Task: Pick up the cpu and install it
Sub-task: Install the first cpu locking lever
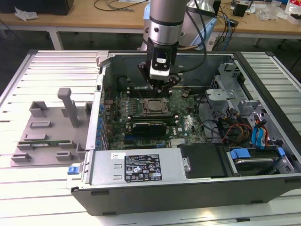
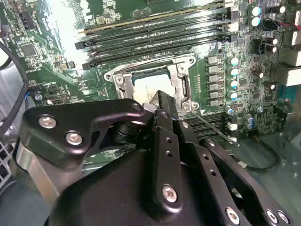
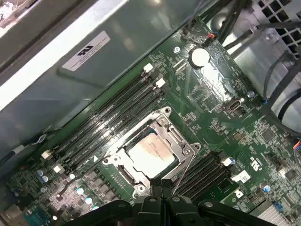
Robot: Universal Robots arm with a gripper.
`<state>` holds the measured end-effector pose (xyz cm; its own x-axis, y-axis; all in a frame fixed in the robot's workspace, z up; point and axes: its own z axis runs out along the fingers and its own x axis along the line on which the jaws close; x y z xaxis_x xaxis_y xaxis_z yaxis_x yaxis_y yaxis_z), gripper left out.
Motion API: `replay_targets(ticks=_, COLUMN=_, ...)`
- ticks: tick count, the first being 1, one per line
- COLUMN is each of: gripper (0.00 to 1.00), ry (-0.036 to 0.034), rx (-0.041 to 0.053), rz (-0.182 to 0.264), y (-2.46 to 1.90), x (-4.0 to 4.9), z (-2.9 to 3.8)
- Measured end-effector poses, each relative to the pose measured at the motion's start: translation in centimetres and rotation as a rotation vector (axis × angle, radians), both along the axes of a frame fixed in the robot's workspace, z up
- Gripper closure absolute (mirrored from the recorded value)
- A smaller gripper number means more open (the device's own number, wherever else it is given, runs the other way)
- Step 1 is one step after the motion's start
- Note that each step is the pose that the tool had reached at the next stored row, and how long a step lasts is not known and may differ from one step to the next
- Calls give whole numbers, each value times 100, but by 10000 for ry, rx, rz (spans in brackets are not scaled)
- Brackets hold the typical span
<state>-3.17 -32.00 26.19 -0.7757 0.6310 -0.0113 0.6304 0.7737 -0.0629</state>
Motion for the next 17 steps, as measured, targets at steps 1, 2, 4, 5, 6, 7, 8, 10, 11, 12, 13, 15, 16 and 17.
replay_targets(ticks=1, gripper=89, ry=0, rx=0, rz=188, y=0, x=0, z=0)
replay_targets(ticks=2, gripper=89, ry=0, rx=0, rz=379, y=0, x=0, z=0)
replay_targets(ticks=4, gripper=89, ry=0, rx=0, rz=607, y=0, x=0, z=0)
replay_targets(ticks=5, gripper=89, ry=0, rx=0, rz=709, y=0, x=0, z=0)
replay_targets(ticks=6, gripper=89, ry=0, rx=0, rz=837, y=0, x=0, z=0)
replay_targets(ticks=7, gripper=89, ry=0, rx=0, rz=974, y=0, x=0, z=0)
replay_targets(ticks=8, gripper=89, ry=0, rx=0, rz=1050, y=0, x=0, z=0)
replay_targets(ticks=10, gripper=89, ry=0, rx=0, rz=1208, y=0, x=0, z=0)
replay_targets(ticks=11, gripper=89, ry=0, rx=0, rz=1283, y=0, x=0, z=0)
replay_targets(ticks=12, gripper=89, ry=0, rx=0, rz=1402, y=0, x=0, z=0)
replay_targets(ticks=13, gripper=89, ry=0, rx=0, rz=1479, y=0, x=0, z=0)
replay_targets(ticks=15, gripper=89, ry=0, rx=0, rz=1654, y=0, x=0, z=0)
replay_targets(ticks=16, gripper=89, ry=0, rx=0, rz=1753, y=0, x=0, z=0)
replay_targets(ticks=17, gripper=89, ry=0, rx=0, rz=1809, y=0, x=0, z=0)
